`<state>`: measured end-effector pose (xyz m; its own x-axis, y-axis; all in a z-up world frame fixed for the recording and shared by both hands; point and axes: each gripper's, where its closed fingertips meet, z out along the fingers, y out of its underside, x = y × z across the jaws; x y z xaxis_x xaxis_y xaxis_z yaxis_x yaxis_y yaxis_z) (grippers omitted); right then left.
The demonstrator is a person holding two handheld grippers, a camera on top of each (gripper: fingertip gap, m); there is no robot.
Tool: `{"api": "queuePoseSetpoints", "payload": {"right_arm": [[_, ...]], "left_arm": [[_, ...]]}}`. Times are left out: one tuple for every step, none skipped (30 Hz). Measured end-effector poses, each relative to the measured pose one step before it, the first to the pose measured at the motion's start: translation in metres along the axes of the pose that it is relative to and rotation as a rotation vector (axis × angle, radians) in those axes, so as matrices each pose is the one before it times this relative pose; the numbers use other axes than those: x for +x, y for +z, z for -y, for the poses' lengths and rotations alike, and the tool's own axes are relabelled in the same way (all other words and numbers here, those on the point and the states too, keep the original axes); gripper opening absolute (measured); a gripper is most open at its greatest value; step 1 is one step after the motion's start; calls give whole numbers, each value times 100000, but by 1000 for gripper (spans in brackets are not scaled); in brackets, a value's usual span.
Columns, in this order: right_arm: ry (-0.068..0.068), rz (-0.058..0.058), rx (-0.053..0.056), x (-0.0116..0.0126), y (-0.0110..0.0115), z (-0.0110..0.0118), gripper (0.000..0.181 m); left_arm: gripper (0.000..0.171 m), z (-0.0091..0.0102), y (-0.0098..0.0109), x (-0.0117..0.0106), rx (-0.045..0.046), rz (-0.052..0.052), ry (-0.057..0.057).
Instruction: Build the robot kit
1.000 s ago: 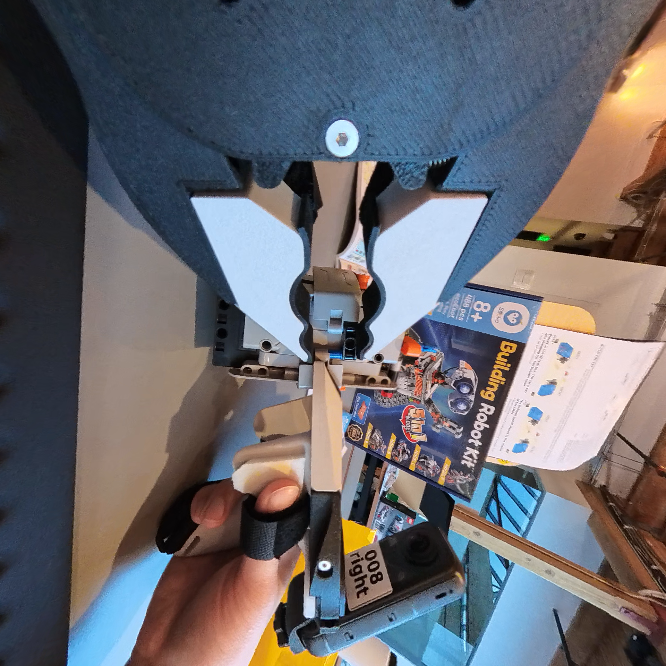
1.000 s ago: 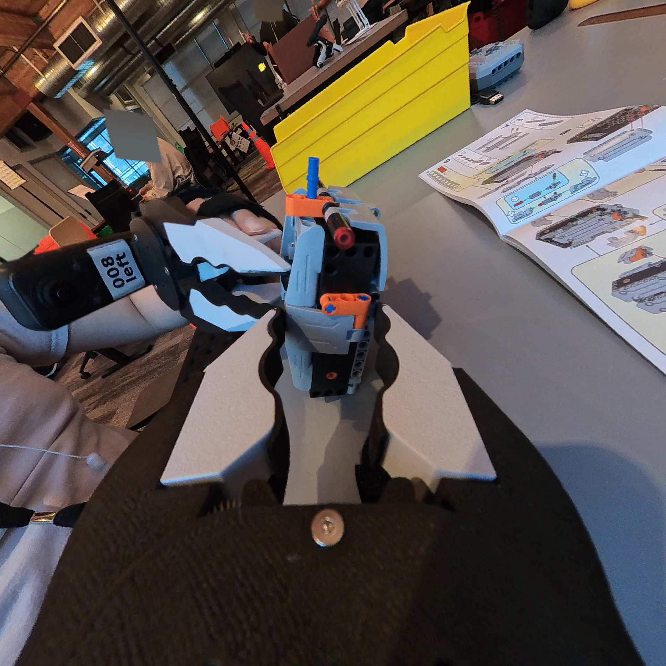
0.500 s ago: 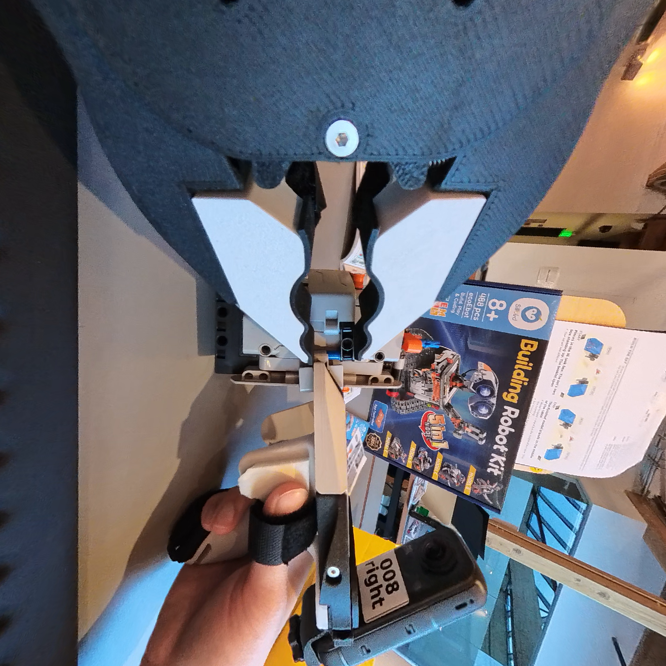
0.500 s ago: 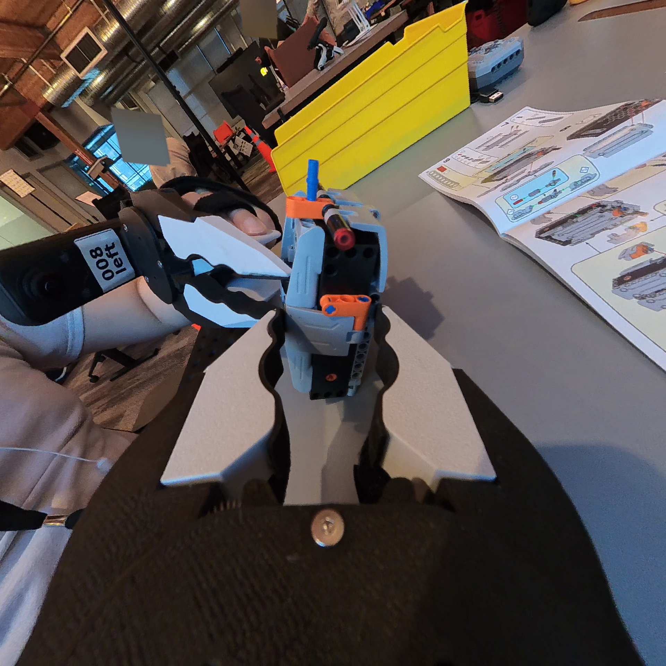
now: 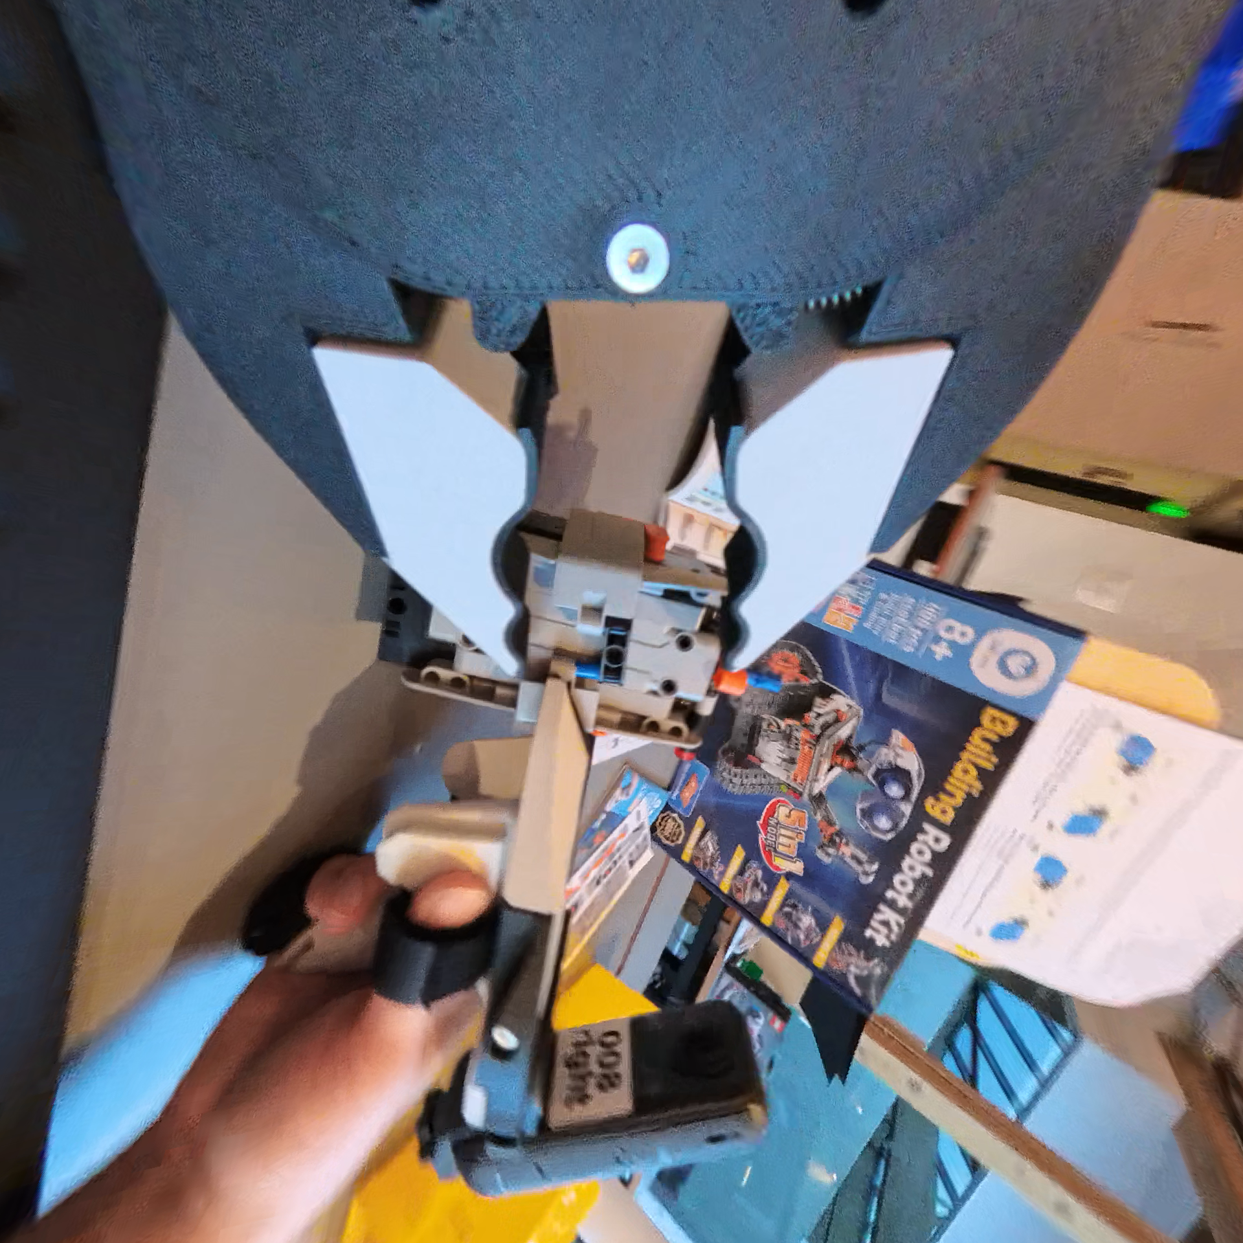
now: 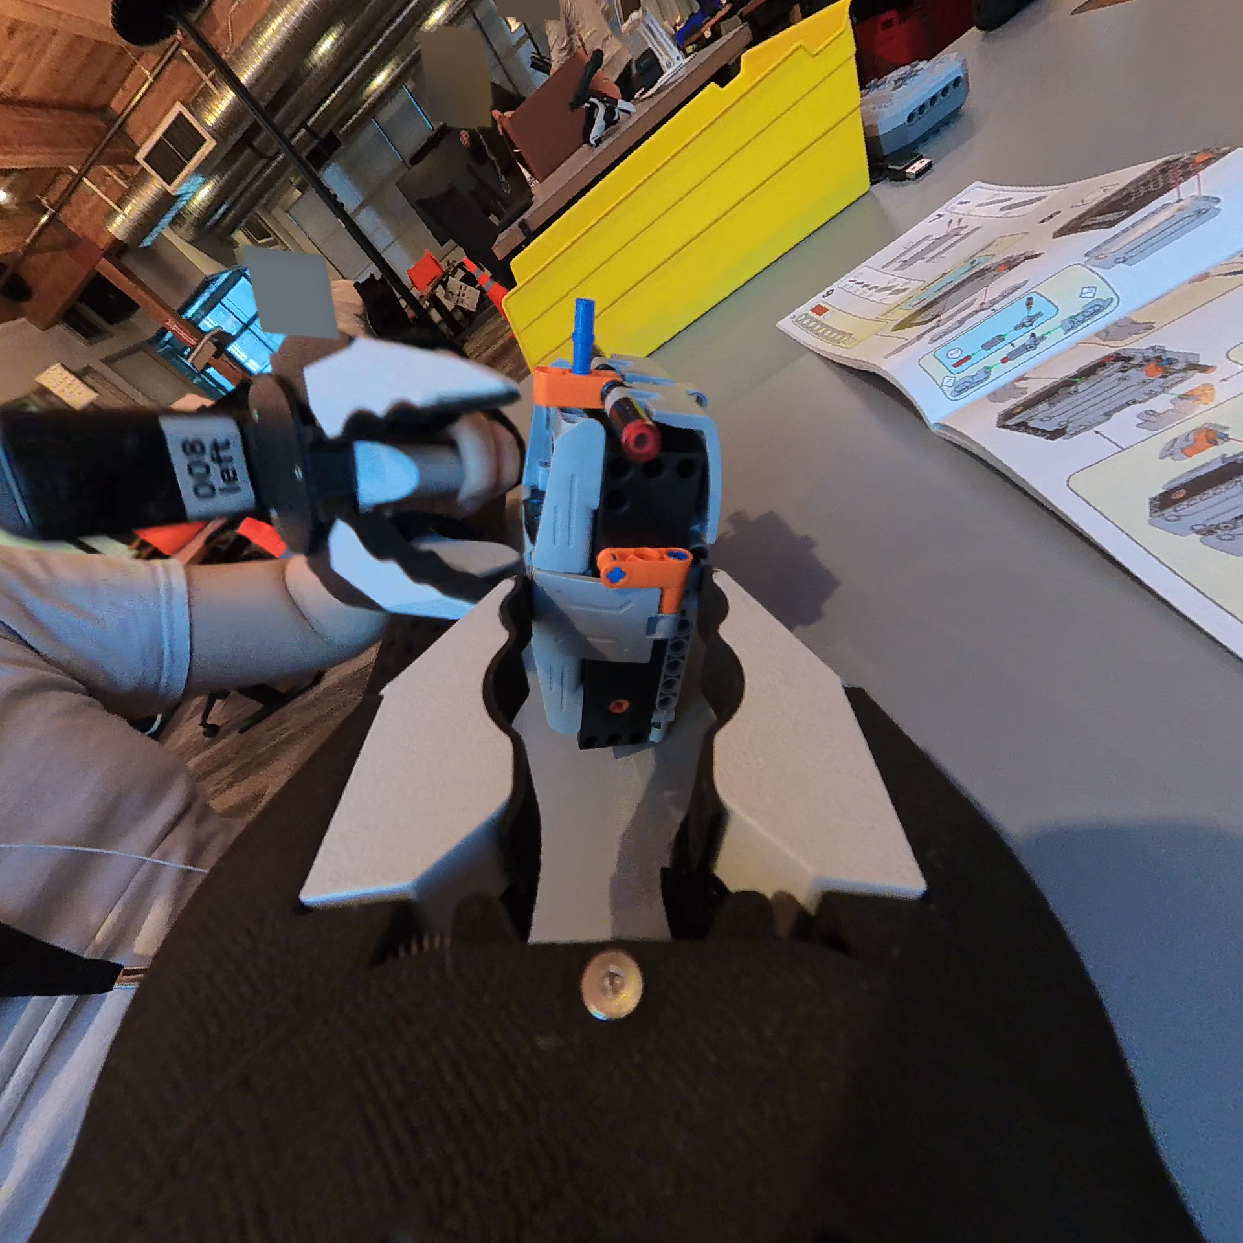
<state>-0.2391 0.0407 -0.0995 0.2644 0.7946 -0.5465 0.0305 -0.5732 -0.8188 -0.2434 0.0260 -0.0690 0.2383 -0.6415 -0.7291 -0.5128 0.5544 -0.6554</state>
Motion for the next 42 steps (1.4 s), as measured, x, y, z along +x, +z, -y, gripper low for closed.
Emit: {"api": "queuePoseSetpoints", "payload": {"right_arm": [[-7, 281, -37, -52, -16, -17, 50], [-196, 245, -166, -68, -14, -43, 50], [-309, 175, -126, -67, -5, -35, 50], [-420, 246, -129, -61, 7, -15, 50], [-533, 383, -181, -80, 11, -14, 50], [-784, 268, -240, -56, 25, -12, 50], [-845, 317, -334, -53, 9, -11, 50], [-734, 280, -262, -40, -2, -18, 50], [-435, 51, -105, -11, -6, 0, 50], [-469, 121, -99, -40, 10, -9, 50], [-719, 19, -120, -40, -10, -11, 50], [-682, 44, -89, -49, 2, -6, 50], [-639, 210, -123, -70, 1, -18, 50], [-623, 113, -119, -49, 4, -12, 50], [-537, 159, -124, -45, 7, -2, 50], [-183, 287, -93, -30, 3, -12, 50], [73, 177, 1, -6, -5, 1, 50], [217, 227, -16, 7, 1, 5, 50], [22, 199, -19, -21, 0, 3, 50], [-288, 208, -76, -44, 8, -16, 50], [-345, 162, -99, -47, 22, 0, 50], [-130, 51, -78, -9, 22, 0, 50], [2, -51, -24, 9, 29, 4, 50], [245, -145, 58, 47, 14, 11, 50], [618, -148, 201, 67, -17, 26, 50], [762, -268, 689, 109, -57, 99, 50], [599, -122, 190, 73, -16, 31, 50], [634, -331, 359, 105, -23, 54, 50], [902, -395, 443, 135, -28, 64, 50], [1126, -244, 374, 133, -24, 56, 50], [1127, -69, 78, 107, -3, 24, 50], [748, -131, 14, 73, 6, 23, 50], [-4, -386, -243, 47, -1, 25, 50], [-1689, -1296, -1180, 66, -77, -58, 52], [-3365, -2262, -1183, 46, -204, 18, 57], [-4435, -3614, 226, 124, -383, 278, 62], [-5909, -4604, 379, 164, -554, 353, 66], [-7943, -4523, 586, -3, -691, 502, 69], [-11616, -3949, 2365, -416, -739, 936, 69], [-16522, -1557, 2607, -1089, -577, 1126, 71], [-17720, -2547, -713, -903, -237, 836, 67], [-17831, -2292, -5085, -598, 135, 234, 64]], "left_arm": [[58, 488, -920, -637, 4812, -1325, -10788], [55, 498, -1052, -904, 5874, -722, -11721], [45, 61, -956, -1241, 3694, 474, -12248], [36, -486, -683, -1362, 680, 185, -13219], [36, -625, -385, -815, -967, -3715, -13736], [38, -493, -175, -91, -1015, -7789, -13583], [45, -504, 75, -61, -1508, -6679, -12565], [54, -803, 299, -225, -3749, -3922, -9102], [57, -942, 393, 117, -5149, -3976, -4803], [55, -732, 423, 359, -3837, -3791, -2364], [57, -554, 459, 254, -2351, -2200, -1449], [61, -578, 500, 25, -2517, -868, -1224], [65, -511, 501, 58, -2554, -970, -1040], [66, -388, 490, 238, -1915, -2011, -755], [65, -317, 445, 188, -1475, -1917, -961], [64, -223, 356, 72, -1025, -1535, -1398], [64, -44, 235, 129, 3, -2312, -1751], [63, 154, 91, 137, 1091, -2802, -2454], [63, 290, -21, 9, 1830, -2369, -3035], [61, 327, -70, -39, 1919, -2069, -2809], [58, 253, -48, -63, 1441, -1623, -2200], [56, 88, 44, -83, 357, -962, -1206], [55, -161, 161, -76, -1240, -194, 147], [51, -208, 204, -25, -1728, 220, 1246], [51, -25, 130, -52, -713, 626, 1294], [50, 67, 53, -96, -218, 439, 331], [50, 45, 47, -100, -499, -45, -784], [50, 58, 42, -112, -251, -17, -1143], [50, 75, 74, -135, 169, 84, -1355], [50, 54, 52, -114, -109, -136, -1571], [50, 26, 27, -86, -511, -405, -1387], [50, 22, 7, -91, -426, -555, -1303], [50, 1, 13, -73, -244, -637, -1665], [50, -26, 19, -52, -143, -494, -1818], [50, -38, -36, -57, -69, -242, -1362], [50, -38, -86, -52, -90, -60, -649], [49, -33, -107, -61, -78, 43, -652], [49, -10, -114, -45, 3, 0, -841], [49, -18, -73, -40, -109, -60, -628], [49, -28, -54, -14, -138, -179, -519], [49, -16, -20, -4, -180, -332, -426], [49, 3, 2, -4, -212, -256, -380]]}}
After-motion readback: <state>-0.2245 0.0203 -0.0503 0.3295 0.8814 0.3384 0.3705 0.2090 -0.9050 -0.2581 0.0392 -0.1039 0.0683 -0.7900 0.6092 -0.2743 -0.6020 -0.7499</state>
